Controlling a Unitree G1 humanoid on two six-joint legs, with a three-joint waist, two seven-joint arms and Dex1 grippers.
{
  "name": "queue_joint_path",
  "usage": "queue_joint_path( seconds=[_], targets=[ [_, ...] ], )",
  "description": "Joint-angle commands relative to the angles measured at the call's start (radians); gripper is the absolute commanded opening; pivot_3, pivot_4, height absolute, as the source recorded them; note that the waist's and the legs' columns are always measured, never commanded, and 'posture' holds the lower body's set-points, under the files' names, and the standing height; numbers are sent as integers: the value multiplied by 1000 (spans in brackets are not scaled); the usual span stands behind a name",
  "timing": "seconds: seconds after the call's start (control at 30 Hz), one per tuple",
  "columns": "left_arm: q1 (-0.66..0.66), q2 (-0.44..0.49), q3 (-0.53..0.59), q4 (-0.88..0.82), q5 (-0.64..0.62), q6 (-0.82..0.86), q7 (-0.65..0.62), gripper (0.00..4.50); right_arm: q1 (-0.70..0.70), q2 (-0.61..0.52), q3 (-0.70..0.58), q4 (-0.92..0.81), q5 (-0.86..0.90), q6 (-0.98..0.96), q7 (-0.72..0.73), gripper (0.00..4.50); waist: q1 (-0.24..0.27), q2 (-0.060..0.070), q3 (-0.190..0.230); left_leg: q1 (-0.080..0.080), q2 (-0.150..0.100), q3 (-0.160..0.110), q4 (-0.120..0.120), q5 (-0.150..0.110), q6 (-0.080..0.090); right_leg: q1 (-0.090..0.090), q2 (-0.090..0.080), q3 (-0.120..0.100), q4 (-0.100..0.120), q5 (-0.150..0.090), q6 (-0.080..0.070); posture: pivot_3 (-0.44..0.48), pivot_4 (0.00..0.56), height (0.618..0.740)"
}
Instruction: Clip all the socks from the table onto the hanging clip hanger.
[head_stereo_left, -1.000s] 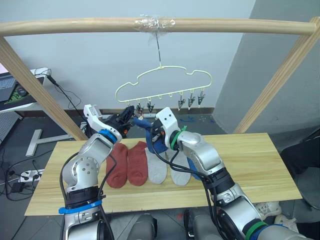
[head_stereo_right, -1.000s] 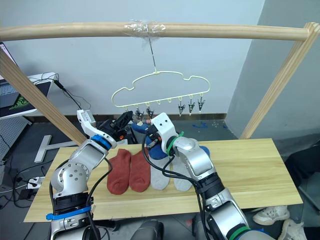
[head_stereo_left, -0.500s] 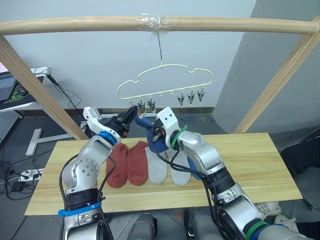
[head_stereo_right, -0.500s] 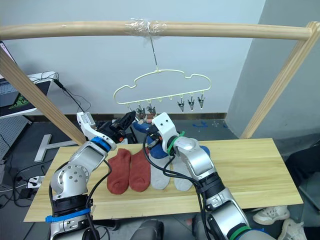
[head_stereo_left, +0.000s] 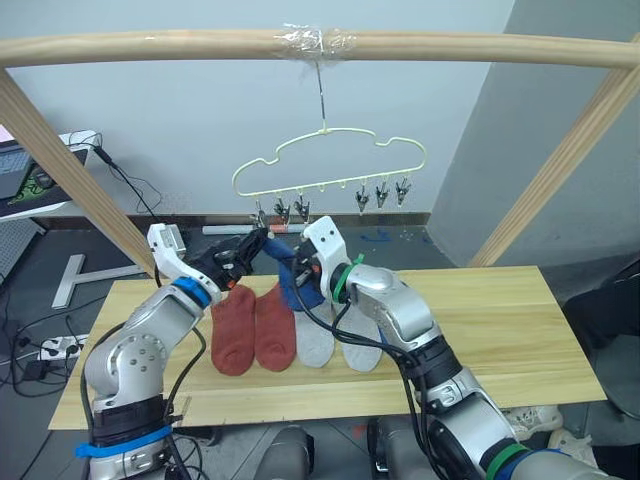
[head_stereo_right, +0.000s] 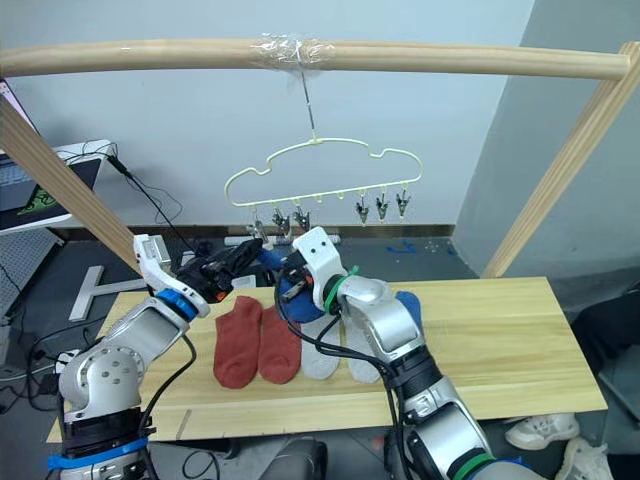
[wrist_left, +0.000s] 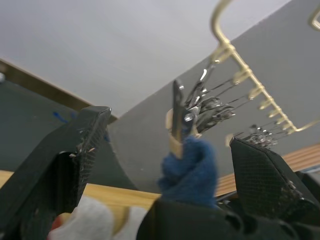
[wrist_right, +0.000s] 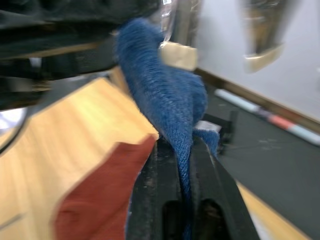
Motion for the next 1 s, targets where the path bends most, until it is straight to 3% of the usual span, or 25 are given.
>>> queue_joint_path(
  seconds=[0.03,0.3,0.47,0.6,0.83,1.0],
  targets=[
    [1,25,22,-47,-22,0,-14,4500,-23,35,-31,-44,68,39,16,1431,4,0,0,0,0,-1,0,0,0,0,0,0,0,0,0,89,193,740],
    [67,21,-7,-109,7,-18,-30,4500,20,-26,-28,-72,115,99,51,4366,18,0,0,-1,-1,-2,0,0,0,-1,0,-1,0,0,0,122,188,740],
    [117,39,-56,-157,65,-48,-60,4500,78,-84,-23,-135,120,108,52,4465,31,0,0,-2,-1,-2,0,0,-1,-1,-1,-1,-1,0,-1,124,176,740],
    [166,66,-141,-180,195,-121,-93,4500,122,-152,-44,-195,109,105,35,4465,34,0,0,-3,-1,-2,0,0,-1,-1,-1,-1,-1,-3,3,116,167,740],
    [161,39,-217,-198,309,-236,-115,4500,135,-268,-112,-298,141,86,65,4465,39,0,0,-3,-1,-2,1,1,-2,-1,-1,-1,0,-3,3,91,158,740],
    [171,16,-256,-209,350,-285,-130,2969,139,-326,-136,-342,161,72,91,4500,36,0,0,-3,-1,-1,1,1,-2,-1,-1,0,-1,-3,3,72,162,740]
  ],
)
